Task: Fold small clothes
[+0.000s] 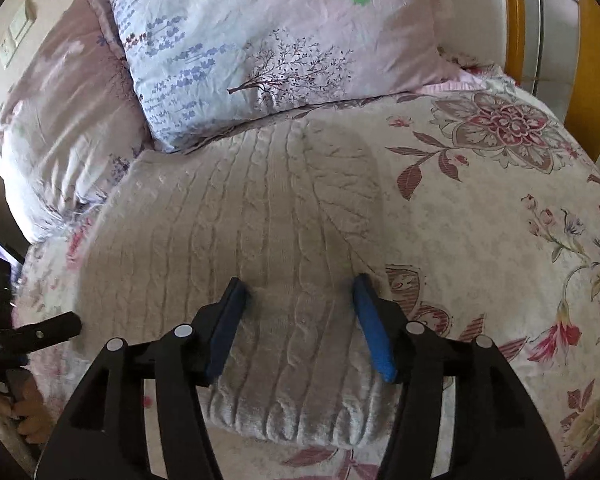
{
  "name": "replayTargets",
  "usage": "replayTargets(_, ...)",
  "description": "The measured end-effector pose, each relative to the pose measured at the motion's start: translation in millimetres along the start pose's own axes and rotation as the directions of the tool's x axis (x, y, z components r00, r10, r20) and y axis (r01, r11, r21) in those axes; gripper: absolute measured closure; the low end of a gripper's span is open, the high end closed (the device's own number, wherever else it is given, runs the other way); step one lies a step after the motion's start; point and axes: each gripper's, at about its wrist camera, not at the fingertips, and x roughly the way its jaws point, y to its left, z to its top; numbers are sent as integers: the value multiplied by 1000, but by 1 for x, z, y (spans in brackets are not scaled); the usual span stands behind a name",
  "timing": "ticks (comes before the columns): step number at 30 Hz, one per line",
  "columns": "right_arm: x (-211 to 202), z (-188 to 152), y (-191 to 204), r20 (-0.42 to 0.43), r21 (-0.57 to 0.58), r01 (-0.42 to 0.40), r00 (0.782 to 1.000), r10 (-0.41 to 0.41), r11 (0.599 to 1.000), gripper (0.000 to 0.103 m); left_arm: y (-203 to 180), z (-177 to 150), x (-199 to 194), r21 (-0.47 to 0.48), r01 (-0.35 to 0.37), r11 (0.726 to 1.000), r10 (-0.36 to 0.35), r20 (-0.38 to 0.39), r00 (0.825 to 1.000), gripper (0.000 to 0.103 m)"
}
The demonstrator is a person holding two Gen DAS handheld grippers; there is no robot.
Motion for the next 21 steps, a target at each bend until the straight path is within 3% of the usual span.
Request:
replayTargets(2, -13, 9, -8, 25, 55, -48, 999, 47, 997, 40, 0, 7, -4, 4, 1, 1000, -1, 14, 1000, 29)
replayTargets(4, -21, 18, -16, 55, 98, -50, 998, 45, 994, 21, 0, 15, -7, 4, 1, 1000, -1, 25, 1000, 26)
replayTargets(9, -11, 33, -44, 17, 230, -130, 991, 130, 964, 19, 7, 36, -2, -37, 25, 999, -24, 19, 1000, 23)
replayTargets(13, 12, 36, -64, -41, 351, -192, 975, 220, 916, 19, 12, 47, 7, -72, 35, 997, -35, 11, 999, 23)
replayTargets(21, 42, 44, -70, -86, 387, -245, 950, 300, 889, 19, 19, 63, 28, -106, 43, 993, -43, 0, 999, 23)
